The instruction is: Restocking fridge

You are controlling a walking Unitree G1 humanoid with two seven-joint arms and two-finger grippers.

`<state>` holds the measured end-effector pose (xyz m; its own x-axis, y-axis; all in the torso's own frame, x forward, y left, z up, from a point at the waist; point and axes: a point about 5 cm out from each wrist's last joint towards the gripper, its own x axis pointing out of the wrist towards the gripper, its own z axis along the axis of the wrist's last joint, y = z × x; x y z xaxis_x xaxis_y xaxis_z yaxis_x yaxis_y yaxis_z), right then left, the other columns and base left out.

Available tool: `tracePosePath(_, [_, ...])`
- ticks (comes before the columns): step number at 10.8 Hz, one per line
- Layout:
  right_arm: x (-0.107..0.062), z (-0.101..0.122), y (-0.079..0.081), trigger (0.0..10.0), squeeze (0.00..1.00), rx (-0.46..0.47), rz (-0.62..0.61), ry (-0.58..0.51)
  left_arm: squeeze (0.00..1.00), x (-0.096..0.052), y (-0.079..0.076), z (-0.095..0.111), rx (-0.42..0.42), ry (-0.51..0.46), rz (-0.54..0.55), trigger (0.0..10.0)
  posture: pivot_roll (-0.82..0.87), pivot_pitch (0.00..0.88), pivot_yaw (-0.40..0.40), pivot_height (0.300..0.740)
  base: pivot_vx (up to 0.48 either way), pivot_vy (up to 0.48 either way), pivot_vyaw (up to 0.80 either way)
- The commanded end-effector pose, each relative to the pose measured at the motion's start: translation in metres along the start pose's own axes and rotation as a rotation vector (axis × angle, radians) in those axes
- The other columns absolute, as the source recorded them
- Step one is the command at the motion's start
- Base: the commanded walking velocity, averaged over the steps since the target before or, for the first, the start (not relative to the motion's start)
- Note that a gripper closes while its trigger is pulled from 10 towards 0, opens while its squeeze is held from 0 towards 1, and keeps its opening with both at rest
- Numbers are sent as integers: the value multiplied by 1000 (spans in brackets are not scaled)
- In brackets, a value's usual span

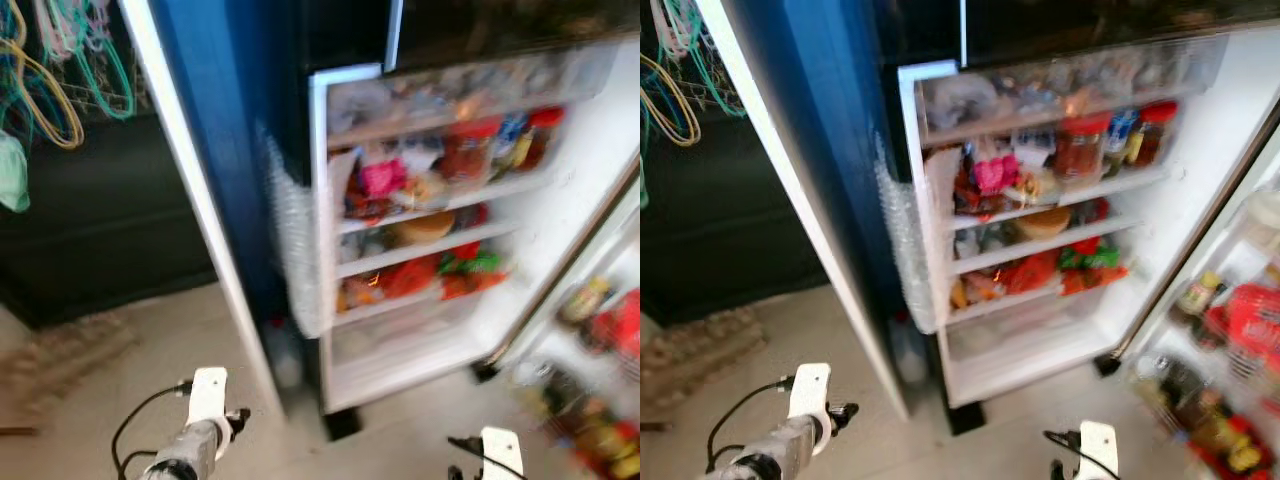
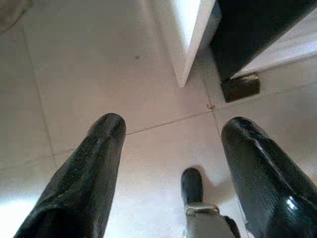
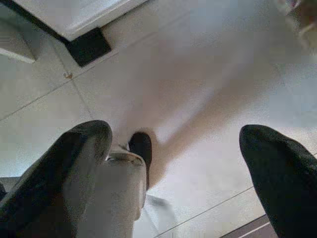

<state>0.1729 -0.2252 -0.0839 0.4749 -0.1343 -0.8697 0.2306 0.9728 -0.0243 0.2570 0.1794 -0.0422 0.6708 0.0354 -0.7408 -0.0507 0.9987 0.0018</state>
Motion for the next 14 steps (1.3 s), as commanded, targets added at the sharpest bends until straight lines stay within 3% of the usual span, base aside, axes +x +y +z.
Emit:
tracePosePath(1, [0, -3, -2, 10000, 0, -7, -3, 9, 0, 0, -2, -3, 29, 15, -13, 10000, -76, 0, 30, 740, 0, 0, 0])
tracePosePath(8, [0, 0, -1, 10000, 0, 4, -13, -6, 0, 0, -2, 0, 12, 14, -18, 10000, -66, 0, 28, 740, 0, 89, 0])
tracePosePath(14, [0, 1, -2, 10000, 0, 4, -17, -9, 0, 0, -2, 0, 10, 15, -20, 10000, -69, 0, 26, 740, 0, 318, 0])
